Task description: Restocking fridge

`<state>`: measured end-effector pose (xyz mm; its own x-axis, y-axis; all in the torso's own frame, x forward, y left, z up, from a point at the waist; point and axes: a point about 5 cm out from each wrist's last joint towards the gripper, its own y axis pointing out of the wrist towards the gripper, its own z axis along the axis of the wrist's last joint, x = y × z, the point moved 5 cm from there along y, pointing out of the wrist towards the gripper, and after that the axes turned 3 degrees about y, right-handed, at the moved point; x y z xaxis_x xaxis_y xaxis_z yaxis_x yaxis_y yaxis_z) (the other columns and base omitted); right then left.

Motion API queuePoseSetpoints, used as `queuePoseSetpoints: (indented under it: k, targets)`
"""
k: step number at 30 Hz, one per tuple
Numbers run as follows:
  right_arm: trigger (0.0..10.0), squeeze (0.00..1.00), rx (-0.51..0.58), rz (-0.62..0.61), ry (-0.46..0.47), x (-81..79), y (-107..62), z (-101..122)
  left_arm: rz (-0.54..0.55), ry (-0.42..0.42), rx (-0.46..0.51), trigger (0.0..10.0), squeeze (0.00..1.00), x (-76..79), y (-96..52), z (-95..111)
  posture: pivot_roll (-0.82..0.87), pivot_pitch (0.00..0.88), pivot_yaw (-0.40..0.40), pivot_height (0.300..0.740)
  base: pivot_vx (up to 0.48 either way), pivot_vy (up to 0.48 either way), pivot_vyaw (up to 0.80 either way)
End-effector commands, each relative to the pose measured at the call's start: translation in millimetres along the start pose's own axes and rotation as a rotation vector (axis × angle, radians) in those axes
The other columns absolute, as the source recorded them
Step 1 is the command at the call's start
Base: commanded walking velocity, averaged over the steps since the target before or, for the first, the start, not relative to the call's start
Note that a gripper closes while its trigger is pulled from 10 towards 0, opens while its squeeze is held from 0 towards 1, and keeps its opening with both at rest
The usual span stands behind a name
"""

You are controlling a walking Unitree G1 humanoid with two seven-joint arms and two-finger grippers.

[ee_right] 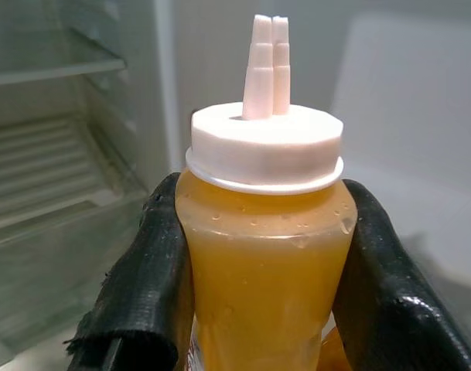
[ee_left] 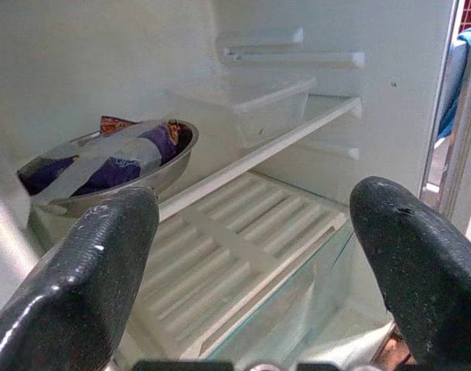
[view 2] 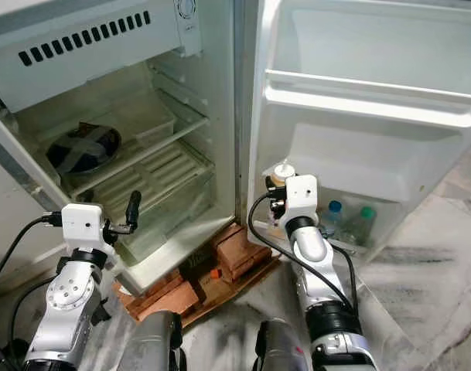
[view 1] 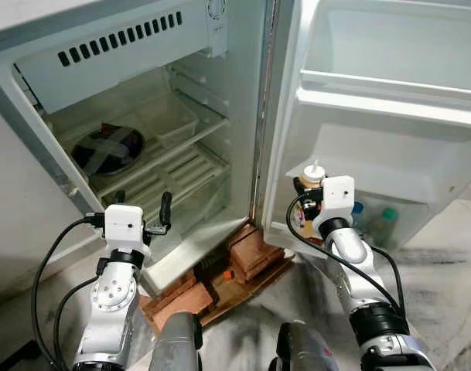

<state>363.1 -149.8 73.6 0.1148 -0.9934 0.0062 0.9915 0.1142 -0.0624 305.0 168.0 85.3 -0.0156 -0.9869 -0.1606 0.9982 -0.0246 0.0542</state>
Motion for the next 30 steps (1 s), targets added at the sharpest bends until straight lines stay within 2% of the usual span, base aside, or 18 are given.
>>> queuePoseSetpoints:
  k: [1, 9, 23, 30]
  targets:
    - [10.0, 0.0, 0.02, 0.004, 0.006, -1.2, 5.4, 8.1, 0.01, 0.013, -0.02, 10.0, 0.0, -3.6, -2.9, -3.8, 0.14, 0.071, 0.01, 0.643, 0.0, 0.0, 0.0]
    - [10.0, 0.0, 0.024, 0.01, 0.002, -1.6, 6.0, 9.1, 0.016, 0.01, -0.025, 10.0, 0.0, -3.3, -3.5, -4.0, 0.14, 0.075, 0.01, 0.609, 0.0, 0.0, 0.0]
    - [10.0, 0.0, 0.04, 0.007, -0.023, 0.5, 8.1, 13.1, -0.003, 0.015, 0.01, 10.0, 0.0, -1.7, -2.6, 2.0, 0.13, 0.078, 0.01, 0.609, 0.0, 0.0, 0.0]
    - [10.0, 0.0, 0.047, 0.012, -0.031, -0.4, 8.6, 14.3, -0.021, 0.02, 0.026, 10.0, 0.0, 0.8, -3.7, 3.5, 0.13, 0.078, 0.009, 0.609, 0.374, 0.0, 0.0]
